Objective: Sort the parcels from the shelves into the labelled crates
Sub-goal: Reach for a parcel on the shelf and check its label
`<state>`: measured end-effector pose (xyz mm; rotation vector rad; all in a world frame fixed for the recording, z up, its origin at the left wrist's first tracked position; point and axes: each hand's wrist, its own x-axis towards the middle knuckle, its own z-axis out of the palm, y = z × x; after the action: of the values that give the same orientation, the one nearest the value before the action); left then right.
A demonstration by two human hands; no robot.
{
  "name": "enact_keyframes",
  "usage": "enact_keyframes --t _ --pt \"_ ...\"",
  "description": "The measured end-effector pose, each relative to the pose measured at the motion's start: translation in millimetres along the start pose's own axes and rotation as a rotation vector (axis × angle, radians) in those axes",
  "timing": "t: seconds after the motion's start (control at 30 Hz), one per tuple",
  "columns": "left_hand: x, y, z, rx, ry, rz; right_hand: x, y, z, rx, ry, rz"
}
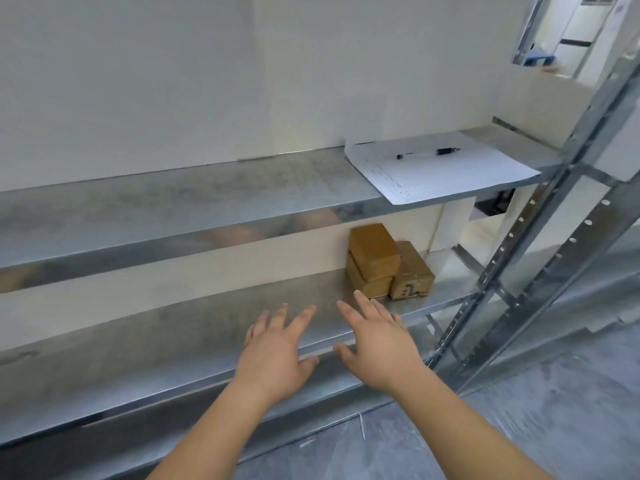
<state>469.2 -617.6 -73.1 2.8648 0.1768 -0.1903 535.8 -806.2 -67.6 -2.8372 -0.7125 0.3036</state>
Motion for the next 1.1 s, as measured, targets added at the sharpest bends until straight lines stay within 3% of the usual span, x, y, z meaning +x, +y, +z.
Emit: enact_keyframes --t 0.5,0.77,0.87,0.97,1.1 --pt "176.3 65.4 4.6 -0.143 -0.121 0.180 103.6 105.5 -34.3 -0.007 0.062 0.175" --pt "221.3 108.7 14.9 -0.350 -0.132 0.102 168.8 167.6 -21.5 0.071 0.013 0.063" --pt "224.5 126.8 19.8 -0.468 -0.061 0.037 178.0 180.5 -17.3 0.192 -0.005 -0.011" --pt "226.5 141.4 28.8 -0.593 0.052 -0.117 183.1 193.2 -16.9 0.355 0.086 -0.086" --pt "223.7 153.8 39.0 -0.575 0.190 -0.277 182.7 204.5 -22.3 0.454 0.143 -0.139"
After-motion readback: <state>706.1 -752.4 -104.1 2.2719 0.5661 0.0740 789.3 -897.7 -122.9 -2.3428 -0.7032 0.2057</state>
